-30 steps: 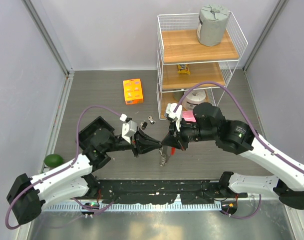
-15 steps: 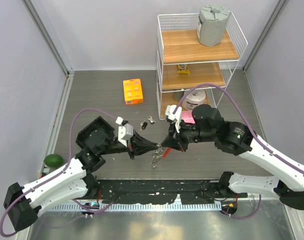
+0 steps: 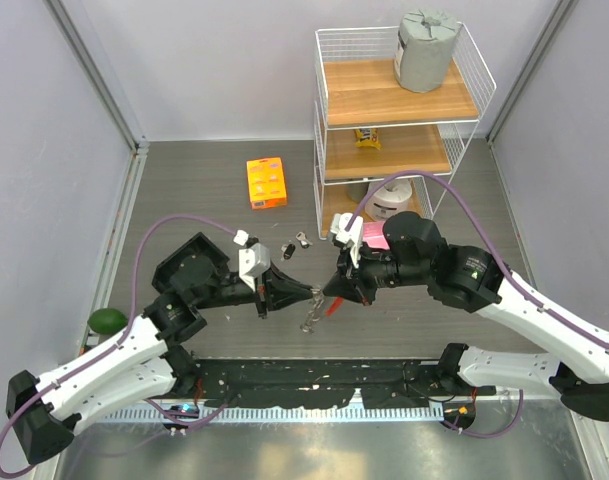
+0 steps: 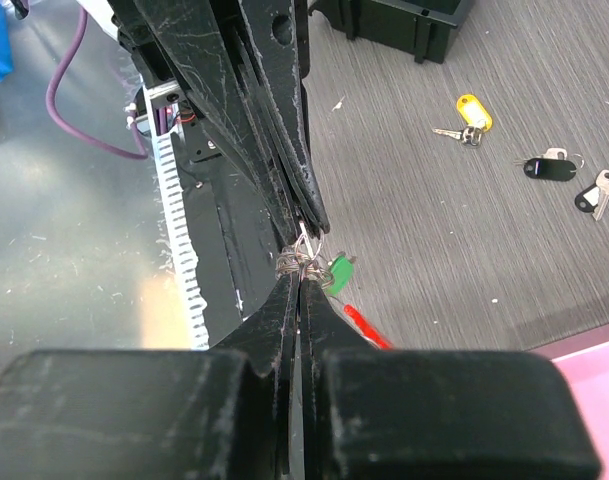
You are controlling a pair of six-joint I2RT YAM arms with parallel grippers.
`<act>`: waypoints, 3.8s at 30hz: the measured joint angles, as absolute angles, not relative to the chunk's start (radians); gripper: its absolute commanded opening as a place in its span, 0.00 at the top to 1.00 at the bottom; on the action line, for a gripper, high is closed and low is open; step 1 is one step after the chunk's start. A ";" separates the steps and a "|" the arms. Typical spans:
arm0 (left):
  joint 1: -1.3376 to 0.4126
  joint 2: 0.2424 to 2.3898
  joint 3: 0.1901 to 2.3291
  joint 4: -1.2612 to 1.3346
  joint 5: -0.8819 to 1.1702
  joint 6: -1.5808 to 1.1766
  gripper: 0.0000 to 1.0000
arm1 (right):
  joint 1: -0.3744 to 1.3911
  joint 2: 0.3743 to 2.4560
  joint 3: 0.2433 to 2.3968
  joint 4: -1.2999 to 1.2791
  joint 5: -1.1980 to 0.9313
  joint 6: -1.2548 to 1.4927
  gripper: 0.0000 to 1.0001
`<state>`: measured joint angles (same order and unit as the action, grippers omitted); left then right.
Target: Remove the keys from the keyring
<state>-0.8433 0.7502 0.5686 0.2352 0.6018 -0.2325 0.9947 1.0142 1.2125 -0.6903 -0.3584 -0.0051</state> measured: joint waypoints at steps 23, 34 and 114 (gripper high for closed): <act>-0.850 0.788 0.591 0.219 0.634 -0.224 1.00 | 0.991 0.993 1.209 -0.657 -0.430 0.037 0.95; -0.851 0.786 0.635 0.110 0.632 -0.170 1.00 | 0.989 1.043 1.209 -0.652 -0.519 0.041 0.95; -0.850 0.731 0.788 -0.125 0.563 -0.060 1.00 | 0.970 0.754 0.752 -0.036 -0.383 -0.017 0.67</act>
<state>-0.8497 0.7311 0.7876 -0.1246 0.5629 -0.0597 0.9699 0.7536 0.7517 -0.0364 -0.3828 -0.0166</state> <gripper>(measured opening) 0.034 0.355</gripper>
